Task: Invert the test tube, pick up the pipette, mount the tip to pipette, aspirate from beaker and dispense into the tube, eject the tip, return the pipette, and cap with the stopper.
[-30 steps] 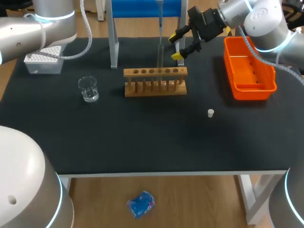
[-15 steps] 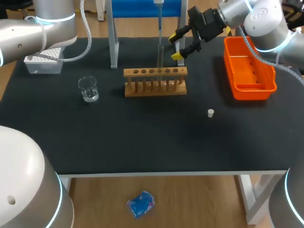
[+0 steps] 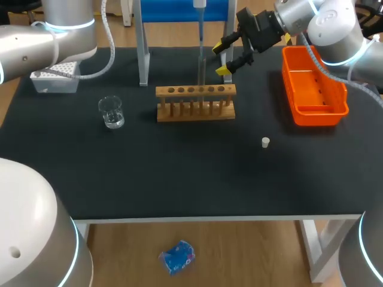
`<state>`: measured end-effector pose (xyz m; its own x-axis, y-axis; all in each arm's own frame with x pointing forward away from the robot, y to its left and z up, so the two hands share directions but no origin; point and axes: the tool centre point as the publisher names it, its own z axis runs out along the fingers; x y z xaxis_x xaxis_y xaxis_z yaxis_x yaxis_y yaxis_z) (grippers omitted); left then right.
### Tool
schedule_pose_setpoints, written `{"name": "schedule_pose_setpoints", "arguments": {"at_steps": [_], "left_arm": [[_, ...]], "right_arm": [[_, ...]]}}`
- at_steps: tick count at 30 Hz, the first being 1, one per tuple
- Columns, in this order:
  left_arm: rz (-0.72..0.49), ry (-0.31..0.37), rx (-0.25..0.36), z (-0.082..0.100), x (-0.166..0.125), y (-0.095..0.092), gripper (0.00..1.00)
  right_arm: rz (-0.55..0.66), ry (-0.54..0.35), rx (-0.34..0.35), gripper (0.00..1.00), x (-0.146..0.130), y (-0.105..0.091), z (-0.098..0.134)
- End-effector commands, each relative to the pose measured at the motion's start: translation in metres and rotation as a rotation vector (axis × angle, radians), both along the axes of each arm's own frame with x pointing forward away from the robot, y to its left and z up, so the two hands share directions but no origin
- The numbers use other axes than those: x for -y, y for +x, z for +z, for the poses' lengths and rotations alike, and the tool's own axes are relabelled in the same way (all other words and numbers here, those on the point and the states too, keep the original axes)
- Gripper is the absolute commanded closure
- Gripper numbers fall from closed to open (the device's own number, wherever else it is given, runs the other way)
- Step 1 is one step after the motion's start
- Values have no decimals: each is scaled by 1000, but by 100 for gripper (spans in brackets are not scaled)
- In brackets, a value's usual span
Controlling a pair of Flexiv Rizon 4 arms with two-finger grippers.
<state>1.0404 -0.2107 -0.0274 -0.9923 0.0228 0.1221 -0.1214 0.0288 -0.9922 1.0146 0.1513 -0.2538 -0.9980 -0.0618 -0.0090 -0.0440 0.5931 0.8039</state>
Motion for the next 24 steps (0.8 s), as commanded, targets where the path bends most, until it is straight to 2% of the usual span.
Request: {"name": "schedule_pose_setpoints", "arguments": {"at_steps": [1, 7, 11, 24], "left_arm": [[-9, 7, -12, -1, 1, 1, 100], [-14, 9, -25, -2, 4, 1, 100], [-34, -42, -45, -2, 7, 1, 100], [-22, -41, -44, -7, 10, 4, 100]], "right_arm": [[3, -1, -2, 0, 1, 1, 0], [3, -1, -2, 0, 1, 1, 0], [3, -1, -2, 0, 1, 1, 0], [3, -1, -2, 0, 1, 1, 0]]}}
